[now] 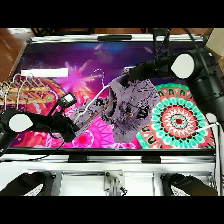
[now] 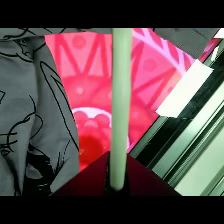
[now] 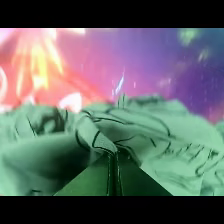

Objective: Fold the shirts.

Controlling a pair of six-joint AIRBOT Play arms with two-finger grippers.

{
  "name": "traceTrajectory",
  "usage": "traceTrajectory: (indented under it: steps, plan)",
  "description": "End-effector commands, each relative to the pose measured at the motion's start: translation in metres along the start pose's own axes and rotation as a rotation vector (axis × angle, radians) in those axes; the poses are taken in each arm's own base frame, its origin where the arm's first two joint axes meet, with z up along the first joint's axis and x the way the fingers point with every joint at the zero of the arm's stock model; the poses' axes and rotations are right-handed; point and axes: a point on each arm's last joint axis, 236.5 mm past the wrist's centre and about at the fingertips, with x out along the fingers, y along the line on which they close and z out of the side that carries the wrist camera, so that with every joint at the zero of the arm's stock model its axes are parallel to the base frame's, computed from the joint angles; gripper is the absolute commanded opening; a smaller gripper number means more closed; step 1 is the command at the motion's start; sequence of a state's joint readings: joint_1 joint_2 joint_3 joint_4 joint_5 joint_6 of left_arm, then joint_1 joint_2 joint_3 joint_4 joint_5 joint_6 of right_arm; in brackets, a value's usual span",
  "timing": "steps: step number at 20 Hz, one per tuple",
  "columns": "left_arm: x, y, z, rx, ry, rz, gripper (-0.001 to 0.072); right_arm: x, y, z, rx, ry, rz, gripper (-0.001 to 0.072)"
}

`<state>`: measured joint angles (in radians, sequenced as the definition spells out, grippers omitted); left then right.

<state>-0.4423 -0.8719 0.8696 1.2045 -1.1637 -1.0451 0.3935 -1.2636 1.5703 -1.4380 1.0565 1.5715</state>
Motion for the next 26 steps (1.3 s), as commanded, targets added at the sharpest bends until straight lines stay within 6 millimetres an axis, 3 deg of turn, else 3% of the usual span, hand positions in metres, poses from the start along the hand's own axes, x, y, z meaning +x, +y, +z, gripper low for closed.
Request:
traceTrajectory:
  steps: [1,3,4,8,10,12,14,19,21,22,23,24,26]
  plan:
    - [-0.001,0.0,0.0,-0.008,-0.002,0.001,0.006,-0.033,-0.002,0.033,0.034,-0.151,-0.021,0.0091]
    - [-0.001,-0.001,0.001,-0.009,-0.007,-0.002,0.006,-0.06,-0.017,0.041,0.049,-0.204,-0.094,0.0091]
    - [-0.002,-0.001,0.002,-0.009,-0.01,-0.003,0.006,-0.067,-0.024,0.036,0.041,-0.188,-0.127,0.0091]
    - [-0.006,-0.002,0.004,-0.005,-0.026,0.003,0.0061,-0.056,-0.038,-0.03,0.117,0.089,-0.191,0.0091]
    - [-0.012,-0.004,0.006,0.002,-0.044,0.01,0.006,-0.05,-0.038,-0.043,0.124,0.152,-0.198,0.0091]
    - [-0.02,-0.006,0.008,0.012,-0.066,0.018,0.006,-0.05,-0.049,-0.028,0.104,0.088,-0.239,0.0091]
    - [-0.024,-0.008,0.007,0.017,-0.072,0.018,0.006,-0.052,-0.06,0.0,0.089,-0.033,-0.281,0.0091]
    - [-0.022,-0.016,-0.004,0.027,-0.023,-0.012,0.006,-0.066,-0.038,0.09,0.048,-0.418,-0.181,0.0091]
    - [-0.021,-0.018,0.001,0.038,-0.039,-0.009,0.006,-0.066,-0.035,0.102,0.082,-0.476,-0.155,0.0092]
    - [-0.021,-0.017,0.005,0.04,-0.054,-0.003,0.006,-0.057,-0.036,0.095,0.11,-0.438,-0.154,0.0157]
    - [-0.021,-0.016,0.007,0.039,-0.062,0.002,0.006,-0.047,-0.037,0.082,0.123,-0.381,-0.156,0.0414]
    - [-0.022,-0.014,0.009,0.036,-0.069,0.007,0.006,-0.04,-0.04,0.067,0.129,-0.312,-0.168,0.0578]
    - [-0.022,-0.012,0.013,0.034,-0.087,0.017,0.006,-0.037,-0.045,0.037,0.092,-0.181,-0.201,0.0578]
